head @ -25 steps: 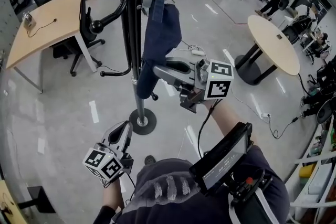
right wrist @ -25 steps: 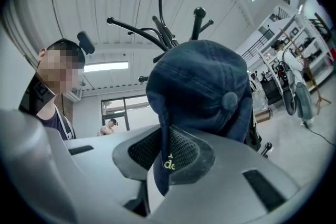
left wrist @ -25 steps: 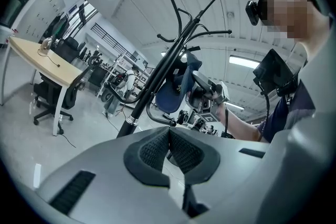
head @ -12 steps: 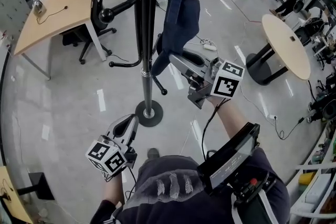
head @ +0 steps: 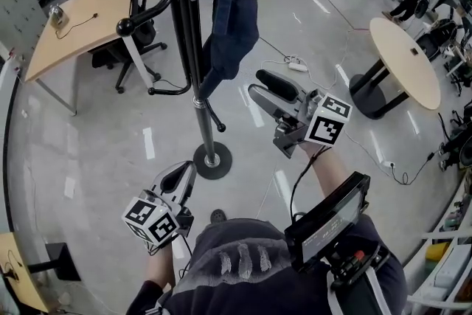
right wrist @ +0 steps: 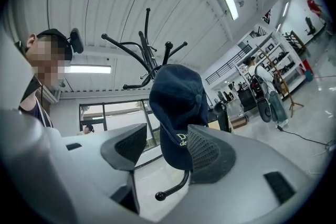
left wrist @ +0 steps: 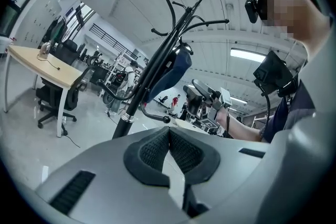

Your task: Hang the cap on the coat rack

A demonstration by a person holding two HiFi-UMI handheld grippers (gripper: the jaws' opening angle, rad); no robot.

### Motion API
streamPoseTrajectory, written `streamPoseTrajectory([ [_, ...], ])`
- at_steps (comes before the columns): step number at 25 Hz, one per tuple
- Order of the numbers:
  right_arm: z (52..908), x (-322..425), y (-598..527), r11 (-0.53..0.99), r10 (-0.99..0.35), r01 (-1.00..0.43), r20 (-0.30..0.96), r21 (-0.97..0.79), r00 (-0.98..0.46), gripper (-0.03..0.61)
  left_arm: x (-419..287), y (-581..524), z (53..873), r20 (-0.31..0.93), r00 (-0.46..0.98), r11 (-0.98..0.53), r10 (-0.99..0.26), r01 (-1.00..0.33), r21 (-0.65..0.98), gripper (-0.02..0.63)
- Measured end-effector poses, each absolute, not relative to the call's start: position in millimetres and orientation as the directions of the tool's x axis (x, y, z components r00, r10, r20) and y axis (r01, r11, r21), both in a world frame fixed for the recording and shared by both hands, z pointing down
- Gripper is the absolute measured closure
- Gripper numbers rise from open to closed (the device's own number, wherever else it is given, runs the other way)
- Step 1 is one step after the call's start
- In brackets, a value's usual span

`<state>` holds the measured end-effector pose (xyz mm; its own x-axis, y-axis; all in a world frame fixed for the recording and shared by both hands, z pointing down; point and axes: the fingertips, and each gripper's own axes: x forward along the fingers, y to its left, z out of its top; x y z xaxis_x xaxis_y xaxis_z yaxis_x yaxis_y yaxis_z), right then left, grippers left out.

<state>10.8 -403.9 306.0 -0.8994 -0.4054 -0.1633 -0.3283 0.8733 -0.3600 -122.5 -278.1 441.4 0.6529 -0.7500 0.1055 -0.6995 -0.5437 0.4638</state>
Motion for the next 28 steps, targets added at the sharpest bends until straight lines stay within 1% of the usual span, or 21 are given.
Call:
streamPoseTrajectory([
  [4,309,31,-391,0.87,-0.422,-0.352,-0.153,-0.344,-0.894,0.353,-107,-272,439,0.109,0.664,-0.559,-0.74,-0.696,0.45,0.606],
  [7,312,42,-383,0.869,-0.423,-0.345,-0.169,-0.356,-0.89,0.353,-96,-269,439,0.112,0.677,-0.576,-0.728,-0.692,0.435,0.606],
  [12,319,65,-369,0.86,-0.419,-0.316,-0.201,-0.401,-0.885,0.353,-69,-260,436,0.124,0.689,-0.594,-0.714,-0.691,0.412,0.606],
  [16,316,86,-347,0.867,-0.389,-0.263,-0.243,-0.423,-0.889,0.353,-48,-250,427,0.132,0.696,-0.61,-0.706,-0.692,0.387,0.606],
  [18,316,98,-335,0.87,-0.38,-0.257,-0.238,-0.421,-0.894,0.358,-33,-244,424,0.138,0.702,-0.619,-0.698,-0.689,0.377,0.606],
  [19,317,105,-329,0.869,-0.386,-0.273,-0.223,-0.412,-0.895,0.395,-24,-240,422,0.14,0.707,-0.625,-0.693,-0.687,0.372,0.606],
  [20,319,112,-323,0.869,-0.396,-0.293,-0.203,-0.4,-0.896,0.471,-15,-235,421,0.143,0.711,-0.63,-0.688,-0.684,0.368,0.606],
  [22,322,124,-310,0.868,-0.403,-0.312,-0.181,-0.387,-0.897,0.563,2,-225,417,0.147,0.719,-0.64,-0.679,-0.679,0.36,0.606],
  [23,323,128,-303,0.869,-0.397,-0.306,-0.18,-0.39,-0.9,0.574,9,-219,415,0.147,0.722,-0.645,-0.676,-0.676,0.356,0.606],
  [28,329,145,-267,0.876,-0.357,-0.25,-0.205,-0.413,-0.911,0.574,32,-189,406,0.161,0.709,-0.637,-0.687,-0.693,0.336,0.606],
])
